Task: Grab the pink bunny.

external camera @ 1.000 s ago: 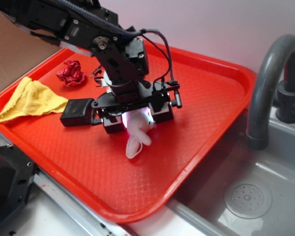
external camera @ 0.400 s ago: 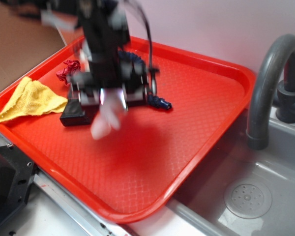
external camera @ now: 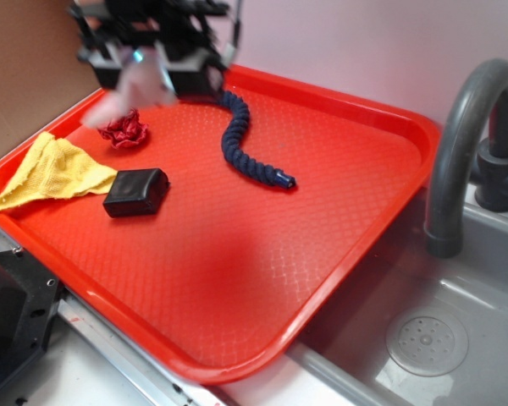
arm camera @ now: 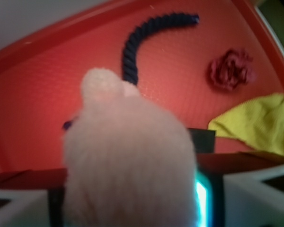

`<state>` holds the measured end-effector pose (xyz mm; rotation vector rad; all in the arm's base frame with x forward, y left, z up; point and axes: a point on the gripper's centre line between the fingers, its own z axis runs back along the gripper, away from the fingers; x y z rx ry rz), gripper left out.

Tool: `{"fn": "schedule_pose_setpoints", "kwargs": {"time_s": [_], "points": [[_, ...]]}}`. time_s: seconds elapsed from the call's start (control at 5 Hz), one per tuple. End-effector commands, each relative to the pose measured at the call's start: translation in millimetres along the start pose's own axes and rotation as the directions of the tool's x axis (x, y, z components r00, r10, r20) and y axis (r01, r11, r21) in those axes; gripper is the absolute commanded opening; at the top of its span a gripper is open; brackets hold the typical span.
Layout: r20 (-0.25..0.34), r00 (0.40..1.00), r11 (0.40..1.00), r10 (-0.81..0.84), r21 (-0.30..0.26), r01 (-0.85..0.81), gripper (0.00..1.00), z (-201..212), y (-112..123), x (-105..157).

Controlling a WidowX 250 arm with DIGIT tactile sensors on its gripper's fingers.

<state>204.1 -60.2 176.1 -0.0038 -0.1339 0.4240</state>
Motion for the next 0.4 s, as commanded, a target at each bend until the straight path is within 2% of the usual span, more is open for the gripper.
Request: {"fn": "schedule_pose_setpoints", "kwargs": {"time_s": [0.0,0.2], "points": [[0.092,0.992,0.991,0.082,-0.117,-0.071,0.0,45.0,20.6,6.2],[0.099,0.989,0.993,0.114,-0.055,-0.109,0.0,42.4,22.5,7.7]]}}
